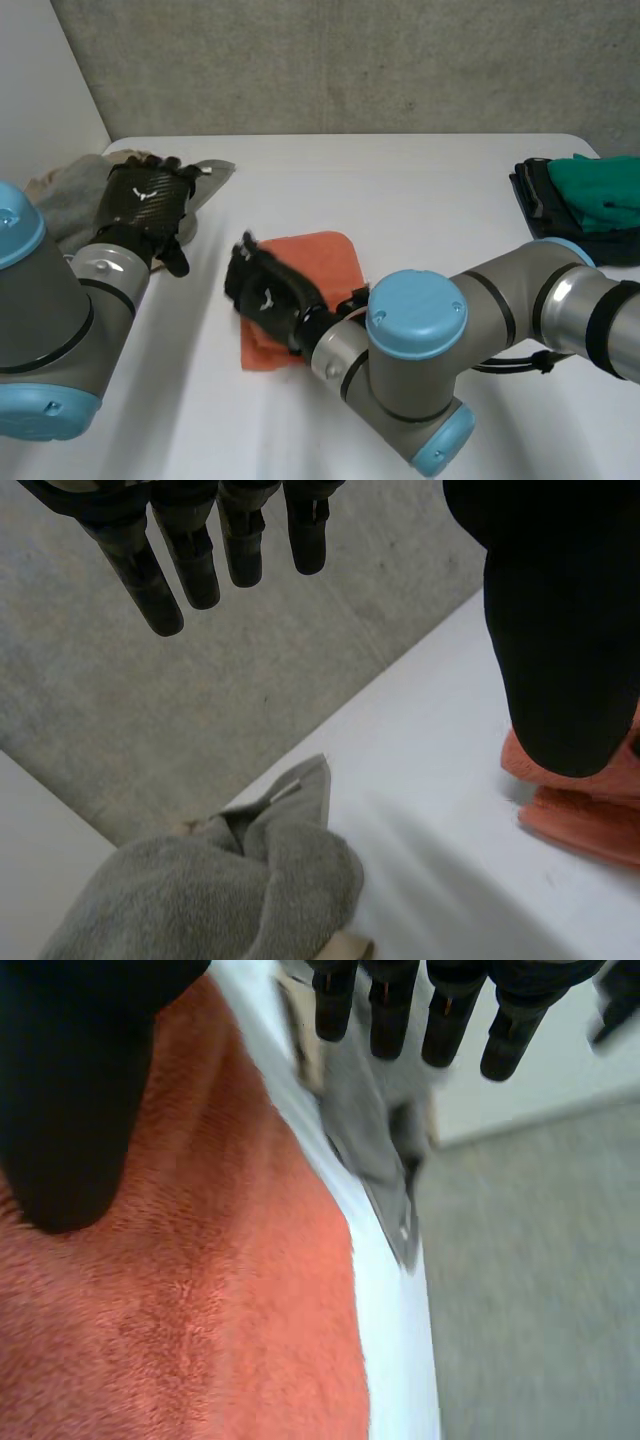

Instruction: Fold the laundry.

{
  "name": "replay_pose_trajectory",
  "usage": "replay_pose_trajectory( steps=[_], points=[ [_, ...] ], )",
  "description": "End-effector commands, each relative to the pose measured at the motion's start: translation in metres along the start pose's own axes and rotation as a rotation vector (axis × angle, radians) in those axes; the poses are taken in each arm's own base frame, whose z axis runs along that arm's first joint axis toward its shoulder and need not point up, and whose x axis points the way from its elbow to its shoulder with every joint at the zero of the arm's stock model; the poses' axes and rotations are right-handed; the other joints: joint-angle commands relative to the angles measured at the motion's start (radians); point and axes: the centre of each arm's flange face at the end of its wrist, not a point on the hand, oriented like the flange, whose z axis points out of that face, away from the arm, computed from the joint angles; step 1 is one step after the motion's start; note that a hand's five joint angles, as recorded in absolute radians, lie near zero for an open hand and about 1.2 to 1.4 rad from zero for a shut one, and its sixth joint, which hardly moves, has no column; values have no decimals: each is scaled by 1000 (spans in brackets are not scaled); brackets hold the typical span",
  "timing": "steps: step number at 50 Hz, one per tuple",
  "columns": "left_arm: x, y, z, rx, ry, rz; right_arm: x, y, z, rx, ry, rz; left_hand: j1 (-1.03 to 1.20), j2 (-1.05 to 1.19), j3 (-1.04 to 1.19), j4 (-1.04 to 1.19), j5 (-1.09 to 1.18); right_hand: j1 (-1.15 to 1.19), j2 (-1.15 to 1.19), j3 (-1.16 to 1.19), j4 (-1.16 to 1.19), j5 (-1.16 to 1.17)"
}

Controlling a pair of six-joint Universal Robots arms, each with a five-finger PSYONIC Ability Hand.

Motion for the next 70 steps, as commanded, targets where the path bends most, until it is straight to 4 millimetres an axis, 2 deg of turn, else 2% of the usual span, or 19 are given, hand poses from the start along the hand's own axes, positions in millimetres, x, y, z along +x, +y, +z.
replay_pose_trajectory(
  steps=[1, 4, 6, 7, 11, 12, 17, 21, 29, 33, 38, 42, 45, 48, 51, 55, 59, 65, 70],
  points=[
    [10, -24, 12, 134, 30, -87, 67, -14, -13, 4, 240, 584, -5, -27, -31, -20, -40, -62, -56, -54, -59, -55],
    [21, -34, 13, 182, 87, -143, 106, -6, -31, 24, 332, 807, -5, -27, -31, -20, -40, -62, -56, -54, -59, -55],
    [33, -39, 16, 205, 157, -199, 121, 7, -39, -9, 368, 862, -3, -24, -28, -17, -38, -62, -56, -54, -59, -55],
    [39, -40, 17, 207, 185, -217, 129, 23, -44, -70, 391, 887, -3, -24, -28, -17, -38, -62, -56, -54, -59, -55],
    [69, -35, 21, 189, 320, -283, 141, 44, -51, -179, 401, 937, -3, -24, -28, -17, -38, -62, -56, -54, -59, -55],
    [86, -26, 21, 153, 368, -288, 140, 47, -50, -198, 396, 947, 0, -21, -25, -14, -35, -62, -56, -54, -59, -55],
    [106, 2, 30, 25, 391, -269, 126, 66, -37, -298, 332, 1035, 6, -16, -19, -8, -29, -62, -56, -54, -59, -55],
    [104, 21, 35, -103, 323, -244, 102, 77, -24, -370, 227, 1089, 3, -18, -22, -11, -32, -62, -56, -54, -59, -55],
    [85, 46, 33, -296, 204, -179, 65, 83, -2, -393, 88, 1122, 0, -21, -25, -14, -35, -62, -56, -54, -59, -55],
    [86, 58, 23, -346, 225, -119, 53, 88, 3, -422, 63, 1113, 3, -18, -22, -11, -32, -62, -56, -54, -59, -55],
    [87, 64, 15, -359, 250, -18, 52, 92, 2, -470, 76, 1043, 3, -18, -22, -11, -32, -62, -56, -54, -59, -55],
    [84, 58, 16, -333, 251, 34, 62, 89, -1, -485, 103, 911, 0, -21, -25, -14, -35, -62, -56, -54, -59, -55],
    [78, 42, 19, -281, 235, 33, 81, 77, -8, -462, 149, 841, -2, -24, -28, -17, -38, -62, -56, -54, -59, -55],
    [70, 15, 25, -185, 213, 8, 94, 64, -16, -431, 204, 804, -8, -30, -34, -23, -43, -62, -56, -54, -59, -55],
    [63, -17, 28, -63, 224, -22, 92, 52, -19, -397, 231, 770, -14, -36, -40, -29, -49, -62, -56, -54, -59, -55],
    [43, -58, 30, 85, 251, -51, 65, 19, -26, -325, 216, 690, -14, -36, -40, -29, -49, -62, -56, -54, -59, -55],
    [38, -85, 26, 200, 366, -58, 28, 5, -32, -318, 163, 618, -14, -36, -40, -29, -49, -62, -56, -54, -59, -55],
    [54, -95, 12, 262, 623, -108, -4, 12, -29, -335, 152, 583, -15, -37, -41, -30, -50, -62, -56, -54, -59, -55],
    [59, -93, 8, 247, 708, -155, -19, 21, -21, -333, 156, 577, -15, -37, -41, -30, -50, -62, -56, -54, -59, -55]
  ],
)
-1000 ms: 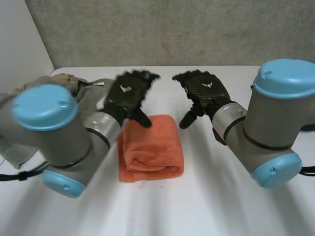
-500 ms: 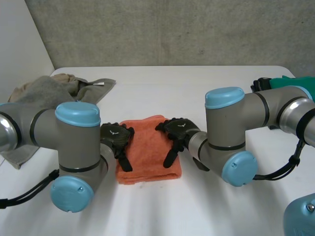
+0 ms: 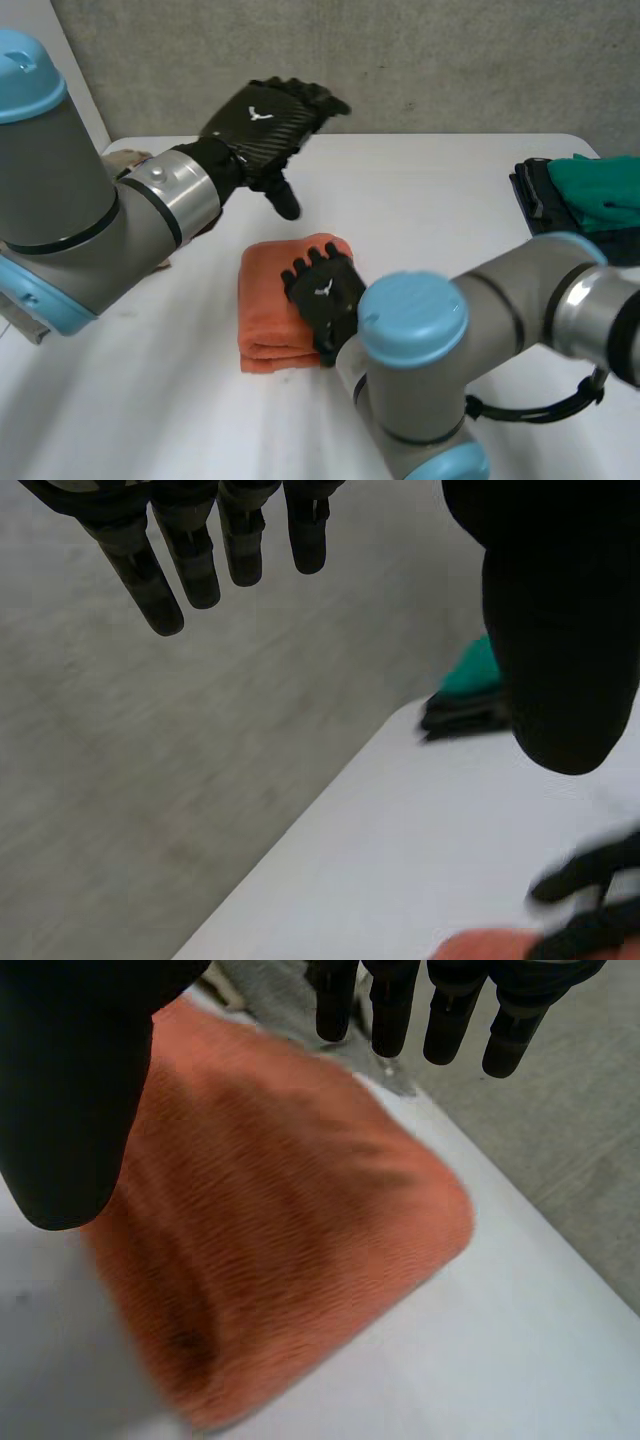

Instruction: Fold the laundry.

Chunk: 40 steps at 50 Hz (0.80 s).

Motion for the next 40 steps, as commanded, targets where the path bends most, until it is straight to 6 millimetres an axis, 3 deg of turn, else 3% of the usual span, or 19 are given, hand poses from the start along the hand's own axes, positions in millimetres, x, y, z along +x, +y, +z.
replay_pose_trajectory(
  steps=[1, 13, 17, 22, 23, 26, 30, 36, 40],
  points=[
    [13, 3, -2, 0, 151, -88, -15, 21, 16, 9, 10, -7, -15, -34, -40, -30, -50, -56, -34, -34, -38, -47],
    [16, 14, -3, -29, 158, -106, -19, 27, 35, 82, 47, -44, -14, -33, -40, -29, -49, -56, -34, -34, -38, -47],
    [17, 15, -4, -33, 159, -108, -18, 25, 38, 104, 54, -44, -15, -34, -40, -30, -50, 80, 102, 103, 98, 90],
    [16, 14, -3, -26, 158, -105, -13, 19, 45, 142, 61, -33, -15, -34, -40, -30, -50, 708, 729, 730, 725, 717],
    [16, 14, -3, -25, 157, -104, -12, 19, 48, 148, 58, -28, -14, -33, -40, -29, -49, 1136, 1158, 1159, 1154, 1145],
    [15, 12, -2, -20, 156, -101, -5, 19, 52, 156, 63, -23, -15, -34, -40, -30, -50, 1166, 1187, 1188, 1184, 1175],
    [14, 8, -2, -5, 153, -94, 21, 9, 61, 183, 115, -7, -15, -34, -40, -30, -50, 1166, 1187, 1188, 1184, 1175],
    [7, -9, 1, 43, 131, -70, 98, -28, 63, 276, 282, 16, -15, -34, -40, -30, -50, 1166, 1187, 1188, 1184, 1175],
    [-1, -34, 0, 111, 109, -50, 153, -50, 61, 356, 387, 11, -14, -33, -40, -29, -49, 1166, 1187, 1188, 1184, 1175]
  ],
)
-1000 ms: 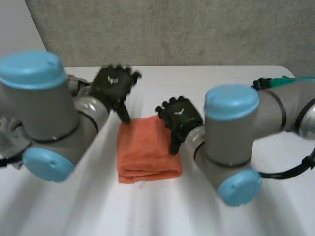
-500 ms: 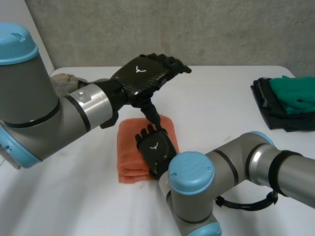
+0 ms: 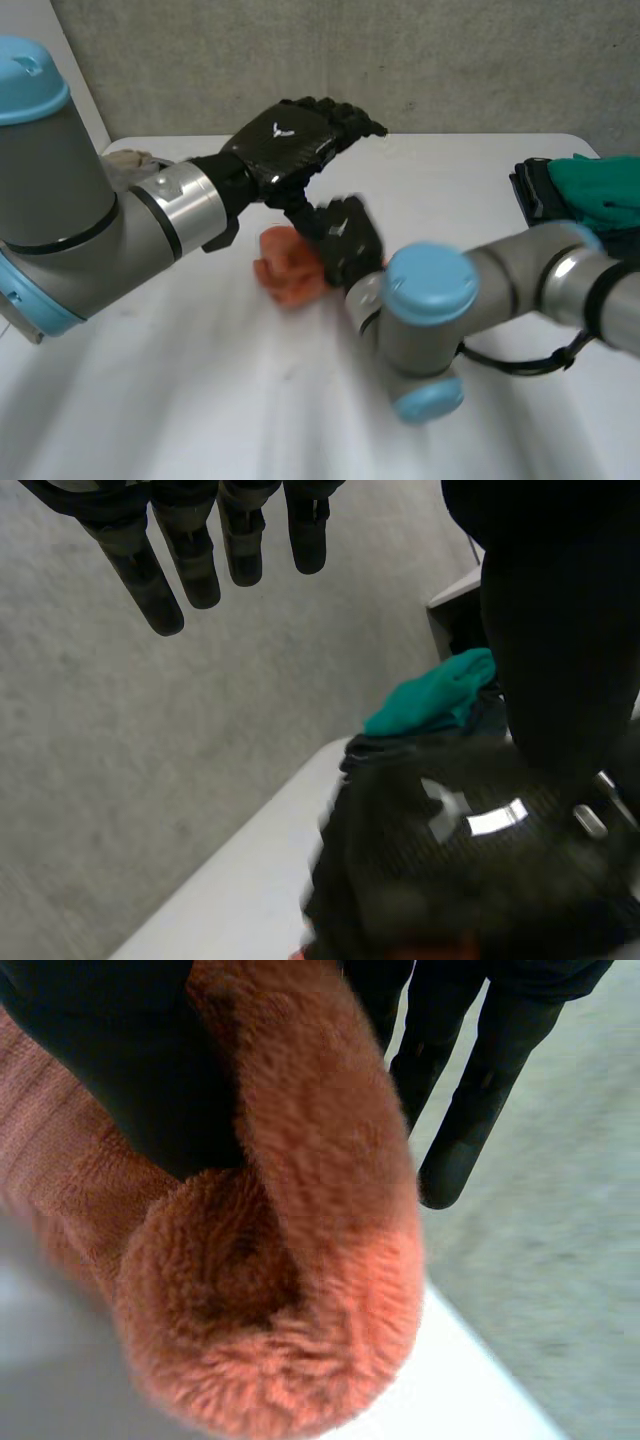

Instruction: Fold the laundry.

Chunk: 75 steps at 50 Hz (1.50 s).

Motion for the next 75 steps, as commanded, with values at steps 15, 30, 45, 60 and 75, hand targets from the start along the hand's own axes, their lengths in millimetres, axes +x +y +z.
replay_pose_trajectory(
  steps=[15, 30, 45, 60, 75],
  points=[
    [-10, -60, -2, 169, -36, -1, 335, -19, 28, 293, 603, -188, -14, -33, -40, -29, -48, 404, 251, 239, 205, 331],
    [1, -33, 3, 101, -8, -45, 384, 205, -12, -89, 478, -124, -11, -30, -37, -26, -46, 404, 251, 239, 205, 331],
    [8, -36, 2, 105, 8, -48, 405, 156, -53, -91, 531, -39, -11, -30, -37, -26, -46, -818, -971, -983, -1017, -891],
    [25, -43, -9, 112, 38, -50, 465, 89, -151, -385, 934, 139, -15, -34, -40, -30, -49, -818, -971, -983, -1017, -891],
    [-11, -125, -18, 404, -141, -32, 416, -38, -99, 67, 849, -360, -15, -34, -40, -30, -49, -818, -971, -983, -1017, -891]
  ],
)
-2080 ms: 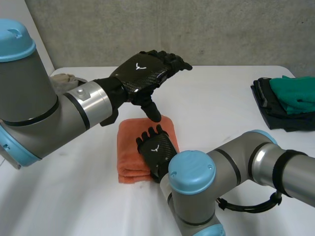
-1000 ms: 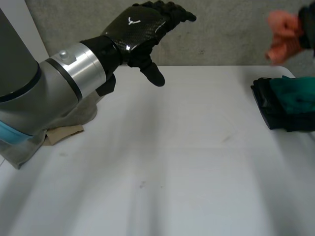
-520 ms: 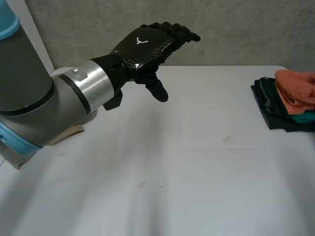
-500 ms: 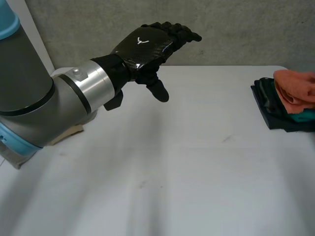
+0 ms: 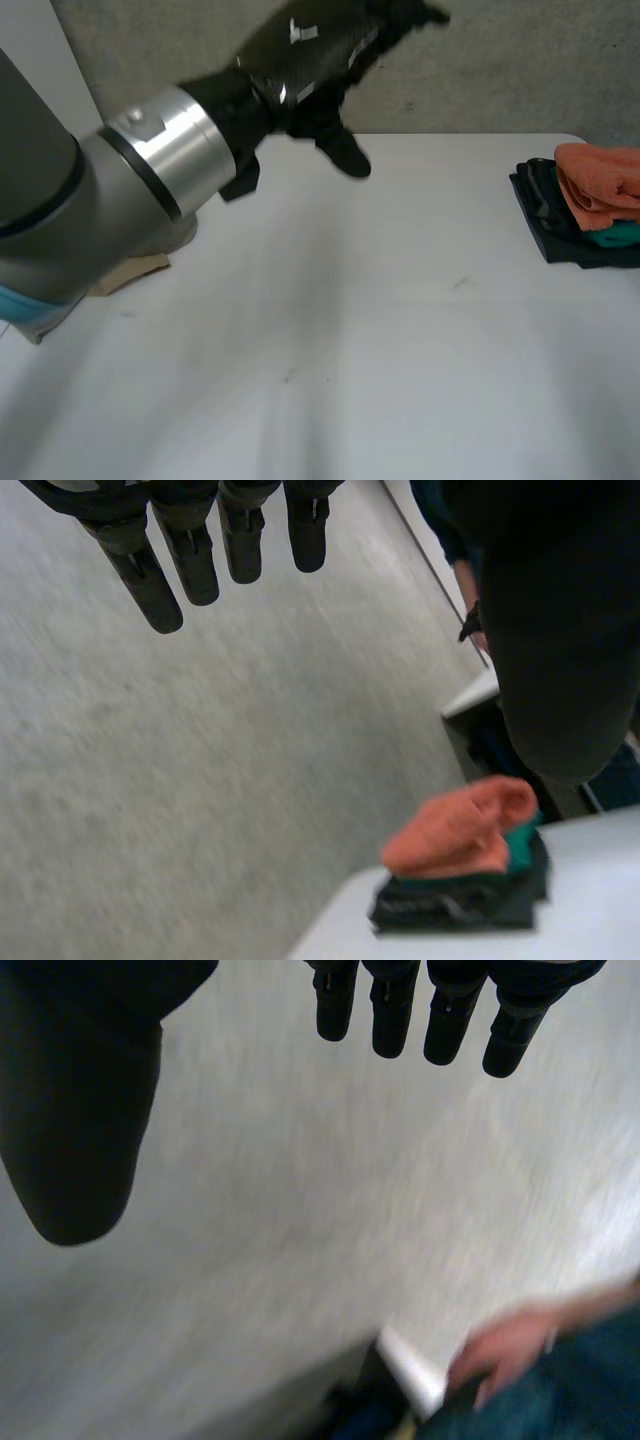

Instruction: Fold the laundry.

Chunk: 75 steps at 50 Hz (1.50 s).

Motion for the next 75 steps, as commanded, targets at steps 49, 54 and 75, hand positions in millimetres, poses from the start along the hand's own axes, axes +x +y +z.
replay_pose_trajectory(
  steps=[49, 54, 75],
  points=[
    [-247, 129, -55, -269, -745, 518, -222, -8, -259, 183, -935, 45, 1216, 1200, 1196, 1203, 1173, -50, -37, -34, -36, -48],
    [-173, 43, -28, -5, -643, 329, -222, -7, -259, 176, -937, 50, 1216, 1200, 1196, 1203, 1173, -50, -37, -34, -36, -48],
    [-10, 196, -19, -439, -283, -37, -214, -3, -247, 140, -870, 51, 763, 748, 743, 751, 721, -50, -37, -34, -36, -48]
  ],
)
